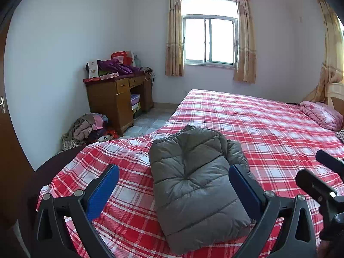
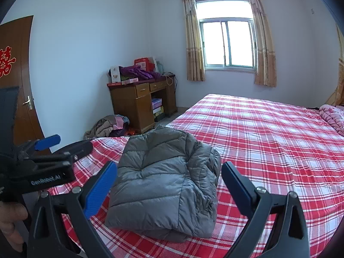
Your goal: Fold large clothes
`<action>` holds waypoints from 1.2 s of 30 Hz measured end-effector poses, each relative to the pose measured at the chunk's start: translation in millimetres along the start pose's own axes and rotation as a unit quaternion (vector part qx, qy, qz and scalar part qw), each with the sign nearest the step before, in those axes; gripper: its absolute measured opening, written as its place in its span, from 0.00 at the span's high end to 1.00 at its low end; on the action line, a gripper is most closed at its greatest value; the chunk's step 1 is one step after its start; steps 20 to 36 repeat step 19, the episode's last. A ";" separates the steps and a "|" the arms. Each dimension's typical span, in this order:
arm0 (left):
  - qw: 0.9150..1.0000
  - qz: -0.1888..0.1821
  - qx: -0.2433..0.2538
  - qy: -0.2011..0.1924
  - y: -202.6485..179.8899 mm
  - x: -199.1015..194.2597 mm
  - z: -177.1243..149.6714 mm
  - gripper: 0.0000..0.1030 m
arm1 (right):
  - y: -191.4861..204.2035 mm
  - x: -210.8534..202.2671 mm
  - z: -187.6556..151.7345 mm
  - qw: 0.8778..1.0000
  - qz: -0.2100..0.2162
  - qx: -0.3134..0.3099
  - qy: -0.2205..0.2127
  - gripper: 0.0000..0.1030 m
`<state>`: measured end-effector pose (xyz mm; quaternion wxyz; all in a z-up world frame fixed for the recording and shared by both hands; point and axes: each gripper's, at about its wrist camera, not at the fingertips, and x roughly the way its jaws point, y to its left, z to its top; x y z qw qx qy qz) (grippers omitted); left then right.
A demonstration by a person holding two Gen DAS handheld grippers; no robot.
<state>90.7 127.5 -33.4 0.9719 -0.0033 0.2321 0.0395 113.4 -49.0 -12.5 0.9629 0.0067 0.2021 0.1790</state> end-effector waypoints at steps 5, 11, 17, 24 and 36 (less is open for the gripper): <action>1.000 0.002 0.006 0.010 -1.6 4.2 -1.8 0.01 | -1.9 -2.5 0.4 1.000 -0.001 0.003 -0.005 0.03; 1.000 0.007 0.008 0.022 -1.1 11.9 -5.3 0.01 | -3.2 -2.5 -1.4 1.000 0.000 0.004 -0.002 0.03; 1.000 0.015 0.019 0.014 -3.4 12.0 -7.8 0.01 | -3.7 -1.1 -2.8 1.000 0.000 0.007 0.001 0.03; 1.000 0.016 0.023 0.011 -5.0 11.2 -7.6 0.01 | -3.2 -1.3 -3.6 1.000 -0.001 0.008 0.001 0.03; 1.000 0.016 0.023 0.011 -5.0 11.2 -7.6 0.01 | -3.2 -1.3 -3.6 1.000 -0.001 0.008 0.001 0.03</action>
